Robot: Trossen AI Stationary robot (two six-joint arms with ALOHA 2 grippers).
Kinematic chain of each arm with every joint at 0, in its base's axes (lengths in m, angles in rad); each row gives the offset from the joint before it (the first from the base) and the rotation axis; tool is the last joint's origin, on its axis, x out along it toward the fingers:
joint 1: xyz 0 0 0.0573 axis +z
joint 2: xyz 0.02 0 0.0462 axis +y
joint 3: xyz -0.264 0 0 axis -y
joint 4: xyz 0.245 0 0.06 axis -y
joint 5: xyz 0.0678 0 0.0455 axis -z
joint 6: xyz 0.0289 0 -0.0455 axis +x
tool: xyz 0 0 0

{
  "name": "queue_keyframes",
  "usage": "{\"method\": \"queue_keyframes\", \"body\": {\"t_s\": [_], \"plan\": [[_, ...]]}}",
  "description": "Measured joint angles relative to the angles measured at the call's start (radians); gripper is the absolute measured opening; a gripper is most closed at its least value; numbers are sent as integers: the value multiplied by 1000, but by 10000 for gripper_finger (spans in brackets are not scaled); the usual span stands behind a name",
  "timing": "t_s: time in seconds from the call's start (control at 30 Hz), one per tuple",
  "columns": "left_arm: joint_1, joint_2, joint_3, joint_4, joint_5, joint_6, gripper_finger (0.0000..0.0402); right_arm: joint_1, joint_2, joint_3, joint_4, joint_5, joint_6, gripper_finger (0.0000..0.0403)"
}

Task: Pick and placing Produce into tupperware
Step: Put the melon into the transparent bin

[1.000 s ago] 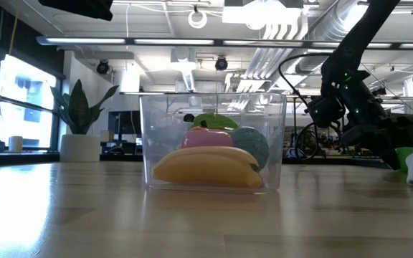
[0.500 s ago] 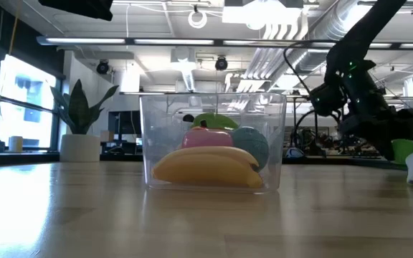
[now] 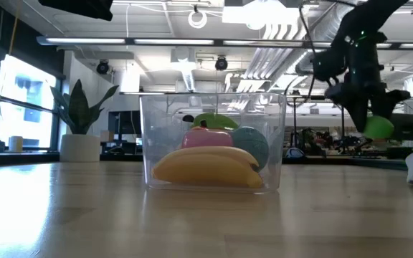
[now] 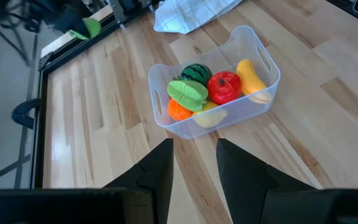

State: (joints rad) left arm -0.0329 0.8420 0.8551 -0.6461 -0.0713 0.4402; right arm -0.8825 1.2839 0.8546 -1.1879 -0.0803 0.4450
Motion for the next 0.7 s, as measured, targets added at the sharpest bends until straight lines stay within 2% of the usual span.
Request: {"method": "queue_keyframes", "body": {"t_s": [0.23, 0.5, 0.7], "plan": [[0, 0, 0, 0, 0, 0, 111, 53, -54, 138, 8, -3, 2, 209], [0, 0, 0, 0, 0, 0, 111, 199, -55, 306, 79, -3, 3, 209], [0, 0, 0, 0, 0, 0, 111, 326, -55, 344, 197, -3, 30, 209]]}}
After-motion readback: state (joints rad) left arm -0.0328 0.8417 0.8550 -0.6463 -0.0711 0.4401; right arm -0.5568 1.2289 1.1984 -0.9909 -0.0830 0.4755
